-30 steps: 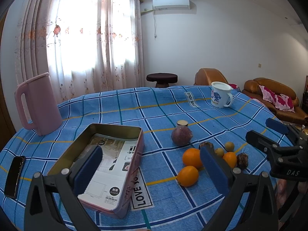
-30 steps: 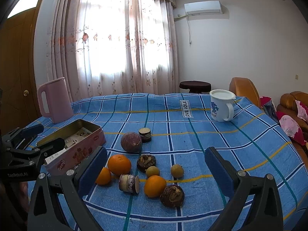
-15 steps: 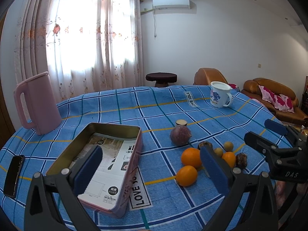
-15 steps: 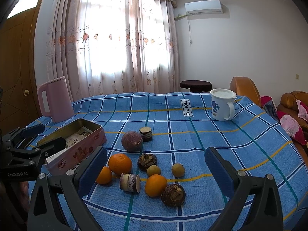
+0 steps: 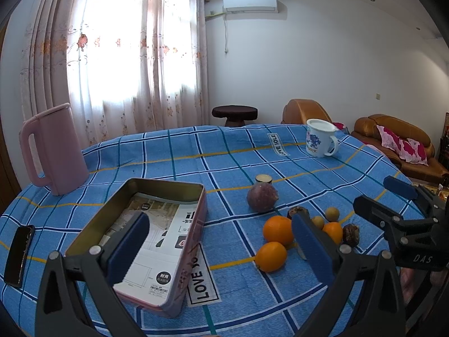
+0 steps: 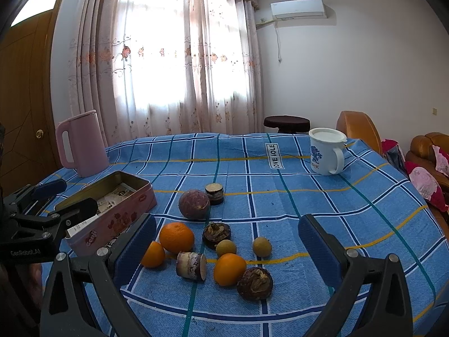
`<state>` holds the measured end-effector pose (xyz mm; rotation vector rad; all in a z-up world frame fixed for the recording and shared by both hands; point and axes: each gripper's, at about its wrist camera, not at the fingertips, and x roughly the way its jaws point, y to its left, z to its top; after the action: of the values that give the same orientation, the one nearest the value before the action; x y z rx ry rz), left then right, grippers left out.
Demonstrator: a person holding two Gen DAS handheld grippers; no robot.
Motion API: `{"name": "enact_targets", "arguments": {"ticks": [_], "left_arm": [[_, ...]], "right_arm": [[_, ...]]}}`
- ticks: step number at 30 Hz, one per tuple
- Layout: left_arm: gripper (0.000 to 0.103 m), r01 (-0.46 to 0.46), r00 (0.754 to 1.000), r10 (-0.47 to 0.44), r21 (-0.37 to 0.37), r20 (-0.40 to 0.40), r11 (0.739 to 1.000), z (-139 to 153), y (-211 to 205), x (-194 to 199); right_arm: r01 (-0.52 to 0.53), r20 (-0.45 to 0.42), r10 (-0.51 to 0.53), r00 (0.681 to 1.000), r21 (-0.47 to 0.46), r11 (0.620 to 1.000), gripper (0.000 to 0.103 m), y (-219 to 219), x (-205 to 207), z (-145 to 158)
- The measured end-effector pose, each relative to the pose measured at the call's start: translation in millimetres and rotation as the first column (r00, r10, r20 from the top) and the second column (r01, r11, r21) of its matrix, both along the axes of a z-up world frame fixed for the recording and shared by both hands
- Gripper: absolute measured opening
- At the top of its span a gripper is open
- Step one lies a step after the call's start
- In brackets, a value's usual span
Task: Organize fruits
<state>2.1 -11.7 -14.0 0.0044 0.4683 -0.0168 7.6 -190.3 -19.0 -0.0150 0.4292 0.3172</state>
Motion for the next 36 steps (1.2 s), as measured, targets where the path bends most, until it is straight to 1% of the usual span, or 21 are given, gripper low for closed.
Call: {"name": "enact_targets", "arguments": {"ticks": [8, 12, 15, 19, 21, 23, 24, 25, 26, 27, 28, 29, 30, 32, 33, 34, 35, 36], "left_arm": [[0.103, 0.002, 1.000, -0.002, 0.000, -0.004, 1.000, -1, 0, 1], [0.103, 0.025, 1.000, -0.025, -0.006, -0.018, 1.000, -7, -4, 5], [0.103, 0.049, 0.998, -0.049, 0.000, -0.040, 0.999, -16, -11, 9], [0.103, 0.086, 0.994, -0.084, 0.015, -0.075, 0.996, -30, -24, 15], [0.103, 0.111, 0.989, -0.109, 0.010, -0.102, 0.994, -37, -29, 20], [0.100, 0.133, 0.982, -0.133, -0.007, -0.134, 0.991, -45, -33, 26], [0.095, 0.146, 0.977, -0.147, -0.018, -0.153, 0.989, -48, -34, 29], [0.093, 0.153, 0.974, -0.155, -0.024, -0.163, 0.988, -51, -34, 30], [0.090, 0.160, 0.972, -0.162, -0.026, -0.172, 0.987, -53, -36, 32], [0.090, 0.165, 0.969, -0.167, -0.025, -0.180, 0.986, -55, -38, 33], [0.089, 0.169, 0.967, -0.171, -0.026, -0.189, 0.985, -57, -38, 35], [0.084, 0.173, 0.965, -0.175, -0.028, -0.195, 0.985, -58, -39, 36], [0.080, 0.180, 0.962, -0.182, -0.027, -0.201, 0.983, -59, -41, 37], [0.079, 0.188, 0.959, -0.188, -0.022, -0.213, 0.982, -61, -43, 39], [0.077, 0.191, 0.956, -0.191, -0.021, -0.221, 0.981, -62, -44, 40], [0.074, 0.197, 0.954, -0.197, -0.024, -0.227, 0.980, -63, -44, 40], [0.068, 0.203, 0.951, -0.204, -0.028, -0.234, 0.979, -64, -44, 42], [0.063, 0.208, 0.946, -0.210, -0.034, -0.247, 0.978, -66, -45, 44]], "right_arm": [[-0.003, -0.003, 0.003, 1.000, -0.009, 1.000, 0.102, -1, 2, -2], [-0.001, -0.006, 0.001, 1.000, -0.032, 0.999, 0.102, -8, 2, -10], [0.018, -0.026, -0.020, 0.999, -0.051, 0.999, 0.102, -19, 3, -22], [0.019, -0.059, -0.022, 0.998, -0.062, 0.998, 0.102, -28, 5, -36], [0.010, -0.070, -0.015, 0.997, -0.077, 0.997, 0.102, -29, 6, -40], [-0.005, -0.081, -0.002, 0.997, -0.090, 0.996, 0.101, -30, 8, -44], [-0.019, -0.093, 0.010, 0.996, -0.092, 0.996, 0.099, -29, 9, -46], [-0.033, -0.104, 0.023, 0.994, -0.093, 0.995, 0.097, -29, 10, -48], [-0.047, -0.118, 0.035, 0.992, -0.098, 0.994, 0.092, -28, 12, -51], [-0.055, -0.132, 0.041, 0.990, -0.100, 0.994, 0.085, -28, 13, -54], [-0.059, -0.146, 0.045, 0.988, -0.096, 0.994, 0.081, -29, 15, -57], [-0.067, -0.169, 0.052, 0.984, -0.085, 0.994, 0.074, -29, 18, -61], [-0.071, -0.182, 0.056, 0.982, -0.079, 0.994, 0.070, -30, 19, -63], [-0.079, -0.201, 0.063, 0.977, -0.072, 0.994, 0.067, -31, 22, -67], [-0.084, -0.206, 0.068, 0.976, -0.070, 0.994, 0.062, -31, 23, -68], [-0.090, -0.212, 0.074, 0.974, -0.068, 0.994, 0.059, -30, 23, -69], [-0.103, -0.220, 0.087, 0.972, -0.062, 0.993, 0.057, -30, 24, -71], [-0.111, -0.223, 0.097, 0.970, -0.054, 0.992, 0.057, -29, 24, -71]]}}
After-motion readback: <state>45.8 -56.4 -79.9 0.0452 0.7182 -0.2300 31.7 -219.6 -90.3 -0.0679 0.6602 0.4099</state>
